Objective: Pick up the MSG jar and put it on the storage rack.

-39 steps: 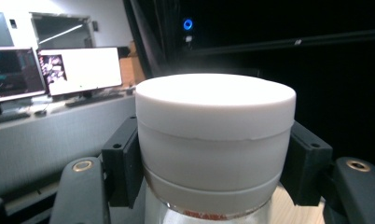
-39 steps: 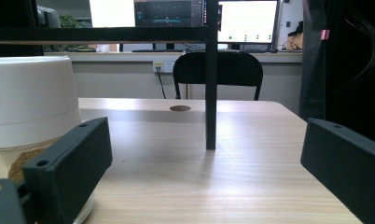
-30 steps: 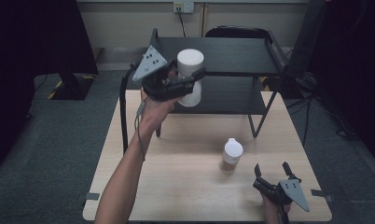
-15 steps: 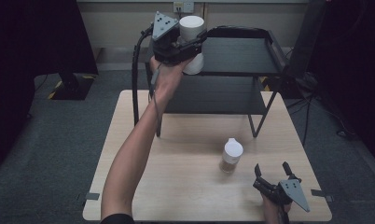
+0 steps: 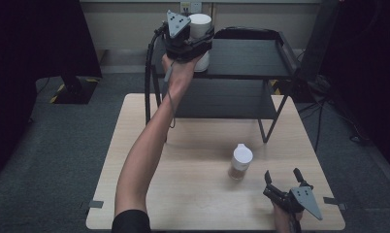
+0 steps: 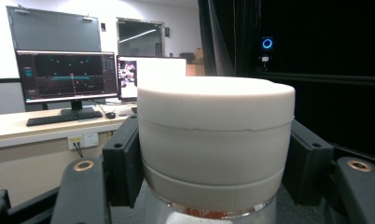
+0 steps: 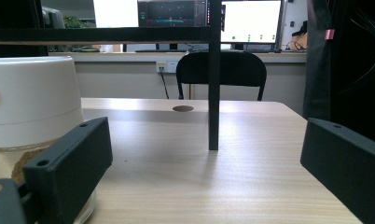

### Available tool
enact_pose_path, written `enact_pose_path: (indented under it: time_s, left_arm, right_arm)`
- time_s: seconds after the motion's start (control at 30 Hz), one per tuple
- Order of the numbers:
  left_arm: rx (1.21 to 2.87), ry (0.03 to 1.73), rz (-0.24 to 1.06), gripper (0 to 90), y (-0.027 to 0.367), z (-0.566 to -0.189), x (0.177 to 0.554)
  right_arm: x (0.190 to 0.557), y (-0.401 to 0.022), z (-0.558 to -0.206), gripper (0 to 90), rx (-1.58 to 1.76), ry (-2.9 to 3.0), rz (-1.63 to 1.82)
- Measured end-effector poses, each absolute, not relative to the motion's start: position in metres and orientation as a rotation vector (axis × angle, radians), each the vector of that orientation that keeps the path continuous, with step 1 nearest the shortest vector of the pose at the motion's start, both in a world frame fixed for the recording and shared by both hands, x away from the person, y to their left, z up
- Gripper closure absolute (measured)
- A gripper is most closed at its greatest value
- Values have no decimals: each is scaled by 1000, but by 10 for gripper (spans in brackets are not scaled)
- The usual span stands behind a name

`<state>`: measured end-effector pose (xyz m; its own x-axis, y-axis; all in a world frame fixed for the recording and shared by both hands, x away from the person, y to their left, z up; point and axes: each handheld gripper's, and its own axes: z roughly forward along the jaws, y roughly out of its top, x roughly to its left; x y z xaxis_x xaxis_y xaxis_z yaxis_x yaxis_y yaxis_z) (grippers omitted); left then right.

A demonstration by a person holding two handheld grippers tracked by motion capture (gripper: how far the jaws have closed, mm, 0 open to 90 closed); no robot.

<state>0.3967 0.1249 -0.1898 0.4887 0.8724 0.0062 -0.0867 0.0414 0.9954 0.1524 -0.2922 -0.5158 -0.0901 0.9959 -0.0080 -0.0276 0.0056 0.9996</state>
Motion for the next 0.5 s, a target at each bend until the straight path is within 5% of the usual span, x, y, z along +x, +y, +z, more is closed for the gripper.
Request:
enact_pose_path:
  time_s: [0.5]
  left_arm:
    - [1335, 793, 862, 341, 123, -187, 394]
  right_arm:
    - [152, -292, -516, 6, 1141, 1256, 1280]
